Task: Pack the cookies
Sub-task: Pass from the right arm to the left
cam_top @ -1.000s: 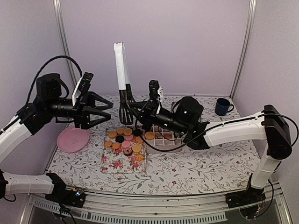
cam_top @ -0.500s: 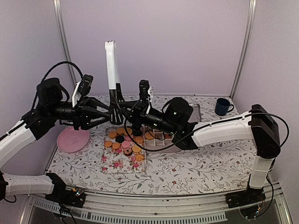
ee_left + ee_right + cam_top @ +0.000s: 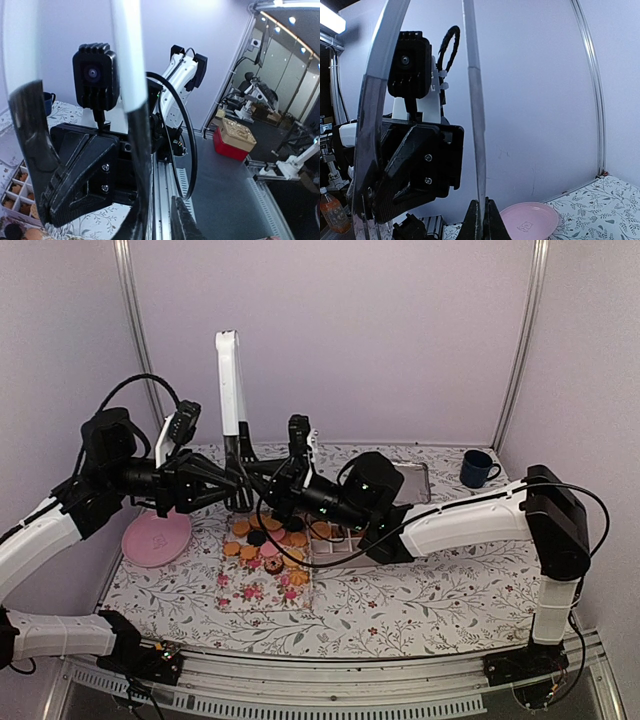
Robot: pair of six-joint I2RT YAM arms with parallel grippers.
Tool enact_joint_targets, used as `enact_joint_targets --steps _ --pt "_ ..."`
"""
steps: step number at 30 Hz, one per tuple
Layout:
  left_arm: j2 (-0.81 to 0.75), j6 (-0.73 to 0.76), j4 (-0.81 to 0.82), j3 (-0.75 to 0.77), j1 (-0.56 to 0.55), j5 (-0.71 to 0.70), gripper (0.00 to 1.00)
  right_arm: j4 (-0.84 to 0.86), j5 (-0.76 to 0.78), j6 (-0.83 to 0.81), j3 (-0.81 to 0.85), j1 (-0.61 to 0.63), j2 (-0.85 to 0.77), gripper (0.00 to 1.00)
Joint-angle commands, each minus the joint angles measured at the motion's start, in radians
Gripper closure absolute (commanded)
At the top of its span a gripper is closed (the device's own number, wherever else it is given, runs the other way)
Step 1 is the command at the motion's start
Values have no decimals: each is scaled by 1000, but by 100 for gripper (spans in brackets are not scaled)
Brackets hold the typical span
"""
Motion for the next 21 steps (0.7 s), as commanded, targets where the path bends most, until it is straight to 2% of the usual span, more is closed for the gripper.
enact_joint_targets --steps 1,2,4,6,8,10,11,14,17,19,21 --pt "6 0 42 -12 9 62 94 34 1 6 33 6 22 100" --pt "6 9 35 -9 9 68 98 30 5 4 29 4 22 100" --pt "5 47 -6 5 12 73 100 27 -1 4 12 -6 15 100" --pt "4 123 -80 24 17 67 100 26 -37 22 -24 -28 -4 92" --pt "8 240 -196 57 18 37 100 23 -98 48 -70 -59 -41 78" --pt "18 355 -315 80 19 0 100 -22 -195 65 -107 -94 -88 56" --pt "26 401 -365 89 19 -15 100 -69 -242 63 -117 -108 -110 46" --pt "51 524 -488 104 17 -49 100 -281 -346 -2 -115 -139 -197 25" --pt "66 620 -547 104 12 -83 100 -418 -425 -77 -103 -158 -254 13" --pt "75 672 -579 103 7 -112 100 -498 -481 -123 -85 -167 -281 1" --pt "90 722 -622 109 -3 -133 100 -580 -538 -161 -28 -173 -287 1"
